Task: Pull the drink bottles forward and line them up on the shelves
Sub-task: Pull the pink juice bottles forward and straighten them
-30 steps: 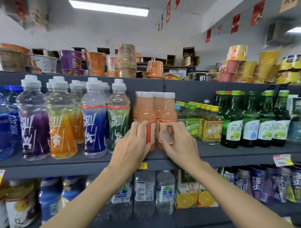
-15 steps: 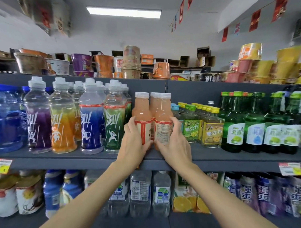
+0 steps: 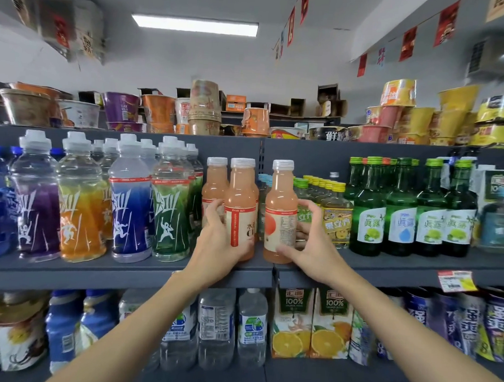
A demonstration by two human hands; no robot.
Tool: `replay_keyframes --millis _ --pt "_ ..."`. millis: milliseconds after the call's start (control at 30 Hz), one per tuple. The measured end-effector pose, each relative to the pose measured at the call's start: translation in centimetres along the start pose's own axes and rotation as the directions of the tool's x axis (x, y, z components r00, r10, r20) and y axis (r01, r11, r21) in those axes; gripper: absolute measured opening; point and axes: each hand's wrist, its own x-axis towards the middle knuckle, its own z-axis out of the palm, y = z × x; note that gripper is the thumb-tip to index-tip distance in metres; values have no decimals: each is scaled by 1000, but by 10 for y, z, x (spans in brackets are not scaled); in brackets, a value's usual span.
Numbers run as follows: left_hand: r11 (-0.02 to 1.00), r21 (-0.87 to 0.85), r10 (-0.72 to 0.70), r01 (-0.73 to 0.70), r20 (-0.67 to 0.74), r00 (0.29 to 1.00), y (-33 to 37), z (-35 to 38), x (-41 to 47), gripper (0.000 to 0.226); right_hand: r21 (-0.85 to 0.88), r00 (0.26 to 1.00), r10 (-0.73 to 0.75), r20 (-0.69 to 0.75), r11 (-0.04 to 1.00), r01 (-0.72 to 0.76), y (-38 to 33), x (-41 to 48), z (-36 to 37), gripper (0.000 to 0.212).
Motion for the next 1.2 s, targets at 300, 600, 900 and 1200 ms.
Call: replay_keyframes --millis 300,600,900,1200 --pt "999 -9 -38 39 77 996 21 18 5 98 -245 990 88 -108 963 -112 1 1 -13 105" --pt "993 -47 -95 106 186 978 29 32 13 90 -55 988 126 93 991 -121 17 4 -51 85" --pt "996 82 -37 30 93 995 37 48 13 70 -315 986 -19 -166 949 -35 24 -6 -43 81" --pt "998 -44 -44 50 130 990 48 60 14 71 -405 978 -114 -172 914 36 34 -14 -53 62"
